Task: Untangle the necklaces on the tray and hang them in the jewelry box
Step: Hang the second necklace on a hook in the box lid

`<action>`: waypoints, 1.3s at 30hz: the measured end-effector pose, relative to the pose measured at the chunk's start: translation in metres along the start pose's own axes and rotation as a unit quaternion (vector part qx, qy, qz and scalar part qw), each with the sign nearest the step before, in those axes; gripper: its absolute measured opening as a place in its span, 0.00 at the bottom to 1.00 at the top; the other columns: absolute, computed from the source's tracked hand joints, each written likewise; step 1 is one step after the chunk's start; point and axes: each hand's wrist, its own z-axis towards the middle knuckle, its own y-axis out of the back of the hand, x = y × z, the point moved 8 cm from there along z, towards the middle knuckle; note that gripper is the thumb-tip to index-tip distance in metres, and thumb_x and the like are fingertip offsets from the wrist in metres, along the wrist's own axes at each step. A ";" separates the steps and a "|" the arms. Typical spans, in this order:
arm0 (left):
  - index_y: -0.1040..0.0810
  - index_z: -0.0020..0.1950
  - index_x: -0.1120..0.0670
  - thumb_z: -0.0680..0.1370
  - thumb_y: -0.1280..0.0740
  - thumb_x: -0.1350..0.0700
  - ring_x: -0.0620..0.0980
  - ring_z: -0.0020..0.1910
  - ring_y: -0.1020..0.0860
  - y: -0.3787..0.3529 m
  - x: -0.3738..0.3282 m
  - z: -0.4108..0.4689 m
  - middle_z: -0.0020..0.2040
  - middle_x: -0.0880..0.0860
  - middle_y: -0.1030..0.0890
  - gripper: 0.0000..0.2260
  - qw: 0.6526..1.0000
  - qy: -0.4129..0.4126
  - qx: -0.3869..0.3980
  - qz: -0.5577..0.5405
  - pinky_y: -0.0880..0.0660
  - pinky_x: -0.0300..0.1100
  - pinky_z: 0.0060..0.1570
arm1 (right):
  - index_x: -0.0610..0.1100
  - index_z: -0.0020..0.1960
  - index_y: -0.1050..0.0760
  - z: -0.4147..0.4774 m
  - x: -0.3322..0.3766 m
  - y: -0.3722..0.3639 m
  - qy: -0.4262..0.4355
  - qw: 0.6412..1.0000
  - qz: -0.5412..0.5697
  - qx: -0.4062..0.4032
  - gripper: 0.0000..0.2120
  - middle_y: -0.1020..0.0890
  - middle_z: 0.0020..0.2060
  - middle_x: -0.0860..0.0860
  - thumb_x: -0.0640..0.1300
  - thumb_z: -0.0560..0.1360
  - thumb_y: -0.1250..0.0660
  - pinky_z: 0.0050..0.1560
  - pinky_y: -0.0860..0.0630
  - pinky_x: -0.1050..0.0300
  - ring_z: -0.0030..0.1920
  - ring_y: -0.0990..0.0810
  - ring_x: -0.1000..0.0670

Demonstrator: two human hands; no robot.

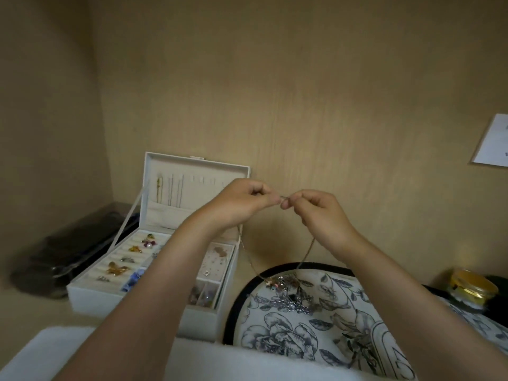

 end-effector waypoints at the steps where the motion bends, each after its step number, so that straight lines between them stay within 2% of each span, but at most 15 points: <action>1: 0.17 0.51 0.56 0.79 0.31 0.51 0.34 0.22 0.31 0.015 0.003 0.000 0.22 0.36 0.28 0.09 1.000 -0.001 -0.017 -0.009 0.37 0.27 0.23 | 0.40 0.45 0.17 0.008 0.007 -0.010 0.011 1.000 -0.008 0.000 0.12 0.25 0.22 0.63 0.40 0.81 0.38 0.28 0.38 0.69 0.23 0.31 0.61; 3: 0.17 0.50 0.56 0.79 0.31 0.53 0.34 0.22 0.31 0.045 0.012 -0.003 0.22 0.37 0.28 0.07 0.999 -0.006 -0.047 -0.020 0.37 0.26 0.23 | 0.45 0.44 0.17 0.023 0.021 -0.034 0.042 0.998 -0.046 0.006 0.11 0.25 0.23 0.60 0.42 0.81 0.37 0.28 0.36 0.66 0.23 0.32 0.60; 5: 0.17 0.48 0.54 0.79 0.31 0.54 0.33 0.23 0.30 0.072 0.026 -0.008 0.22 0.36 0.28 0.06 0.997 -0.004 -0.075 -0.025 0.37 0.26 0.24 | 0.49 0.42 0.18 0.037 0.033 -0.061 0.078 0.993 -0.091 0.014 0.09 0.24 0.27 0.58 0.44 0.79 0.34 0.33 0.34 0.64 0.26 0.29 0.61; 9: 0.16 0.43 0.50 0.77 0.29 0.53 0.31 0.29 0.27 0.120 0.064 -0.013 0.27 0.35 0.23 0.04 0.988 0.005 -0.153 -0.012 0.34 0.25 0.31 | 0.49 0.42 0.17 0.058 0.052 -0.106 0.122 0.982 -0.144 0.009 0.06 0.21 0.31 0.59 0.45 0.77 0.30 0.37 0.32 0.68 0.33 0.24 0.63; 12: 0.16 0.41 0.51 0.76 0.28 0.52 0.33 0.31 0.26 0.145 0.089 -0.014 0.30 0.38 0.22 0.05 0.978 0.023 -0.205 -0.011 0.32 0.30 0.34 | 0.48 0.43 0.15 0.073 0.057 -0.129 0.112 0.981 -0.157 -0.031 0.04 0.19 0.34 0.58 0.47 0.74 0.27 0.38 0.31 0.68 0.35 0.23 0.63; 15: 0.18 0.40 0.50 0.76 0.28 0.50 0.39 0.38 0.23 0.157 0.104 -0.013 0.37 0.42 0.19 0.07 0.972 0.038 -0.231 -0.004 0.31 0.36 0.38 | 0.47 0.43 0.15 0.086 0.056 -0.146 0.101 0.978 -0.166 -0.069 0.05 0.18 0.35 0.57 0.48 0.74 0.27 0.37 0.32 0.66 0.37 0.22 0.61; 18: 0.18 0.41 0.49 0.77 0.30 0.49 0.40 0.43 0.22 0.161 0.115 -0.010 0.42 0.42 0.19 0.07 0.965 0.054 -0.255 0.027 0.31 0.35 0.39 | 0.47 0.44 0.15 0.094 0.055 -0.156 0.098 0.970 -0.193 -0.109 0.06 0.16 0.38 0.54 0.49 0.75 0.28 0.41 0.31 0.61 0.42 0.19 0.54; 21: 0.18 0.42 0.52 0.77 0.30 0.48 0.42 0.44 0.22 0.163 0.125 -0.008 0.42 0.42 0.19 0.09 0.954 0.065 -0.291 0.034 0.29 0.35 0.40 | 0.47 0.45 0.15 0.097 0.054 -0.161 0.093 0.958 -0.222 -0.154 0.07 0.14 0.40 0.52 0.50 0.75 0.28 0.40 0.29 0.59 0.41 0.19 0.52; 26: 0.18 0.40 0.53 0.77 0.31 0.46 0.46 0.42 0.20 0.165 0.128 -0.011 0.38 0.45 0.18 0.12 0.931 0.075 -0.352 0.065 0.23 0.42 0.43 | 0.48 0.42 0.17 0.098 0.050 -0.167 0.077 0.939 -0.278 -0.190 0.08 0.15 0.38 0.52 0.51 0.75 0.31 0.36 0.35 0.59 0.36 0.25 0.53; 31: 0.27 0.28 0.53 0.76 0.32 0.45 0.53 0.36 0.20 0.159 0.138 -0.010 0.28 0.48 0.24 0.20 0.921 0.131 -0.354 0.098 0.26 0.41 0.35 | 0.49 0.42 0.18 0.100 0.046 -0.166 0.039 0.939 -0.280 -0.194 0.06 0.16 0.40 0.54 0.51 0.73 0.30 0.37 0.33 0.59 0.43 0.19 0.49; 35: 0.26 0.29 0.53 0.77 0.32 0.46 0.53 0.37 0.20 0.157 0.140 -0.010 0.30 0.48 0.23 0.18 0.924 0.149 -0.340 0.095 0.30 0.39 0.33 | 0.49 0.42 0.19 0.100 0.040 -0.167 0.017 0.944 -0.280 -0.173 0.04 0.16 0.40 0.56 0.48 0.73 0.31 0.35 0.34 0.60 0.40 0.21 0.51; 39: 0.22 0.33 0.54 0.76 0.32 0.49 0.52 0.39 0.19 0.154 0.148 -0.007 0.34 0.51 0.19 0.14 0.943 0.168 -0.270 0.104 0.25 0.42 0.39 | 0.50 0.40 0.19 0.094 0.018 -0.171 -0.021 0.956 -0.272 -0.112 0.04 0.17 0.43 0.57 0.47 0.73 0.31 0.37 0.28 0.60 0.44 0.19 0.52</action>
